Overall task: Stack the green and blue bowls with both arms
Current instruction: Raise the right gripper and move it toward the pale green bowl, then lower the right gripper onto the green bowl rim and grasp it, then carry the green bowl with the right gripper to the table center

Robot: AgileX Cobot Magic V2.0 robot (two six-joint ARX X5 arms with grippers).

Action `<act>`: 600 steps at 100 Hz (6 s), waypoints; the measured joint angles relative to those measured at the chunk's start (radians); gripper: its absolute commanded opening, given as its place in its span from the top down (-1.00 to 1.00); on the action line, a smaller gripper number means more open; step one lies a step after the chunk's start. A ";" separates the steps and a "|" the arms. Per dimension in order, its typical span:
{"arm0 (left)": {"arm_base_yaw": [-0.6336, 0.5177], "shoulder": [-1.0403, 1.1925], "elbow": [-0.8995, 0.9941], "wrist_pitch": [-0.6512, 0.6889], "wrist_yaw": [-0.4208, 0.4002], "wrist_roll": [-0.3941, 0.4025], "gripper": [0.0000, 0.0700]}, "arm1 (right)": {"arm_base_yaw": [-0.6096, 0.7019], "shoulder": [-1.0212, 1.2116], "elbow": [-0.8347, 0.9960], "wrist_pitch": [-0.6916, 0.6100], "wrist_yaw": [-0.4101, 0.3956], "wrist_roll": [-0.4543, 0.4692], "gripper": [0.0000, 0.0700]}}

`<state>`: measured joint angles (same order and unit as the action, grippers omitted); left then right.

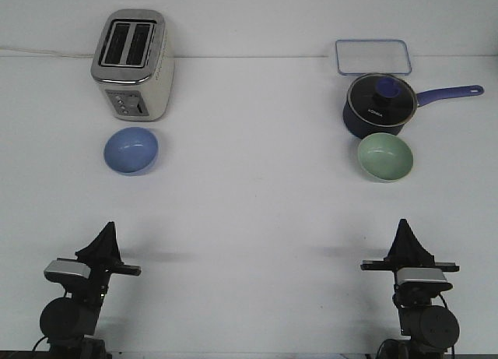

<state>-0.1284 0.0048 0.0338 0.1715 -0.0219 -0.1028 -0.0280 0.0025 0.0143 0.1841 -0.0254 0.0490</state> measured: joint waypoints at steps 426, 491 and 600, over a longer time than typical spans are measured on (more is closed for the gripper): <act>0.000 0.000 0.000 0.000 0.000 0.000 0.97 | -0.249 1.820 1.452 -0.833 -0.113 -0.121 -0.23; 0.000 0.000 0.000 0.000 0.000 0.000 0.97 | -0.250 1.857 1.452 -0.867 -0.132 -0.121 1.00; 0.000 0.000 0.000 0.000 0.000 0.000 0.97 | 0.111 1.598 1.455 -1.072 -0.325 -0.039 1.00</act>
<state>-0.1284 0.0048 0.0338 0.1715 -0.0219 -0.1028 0.0834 1.6009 1.4689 -0.8879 -0.3500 0.0097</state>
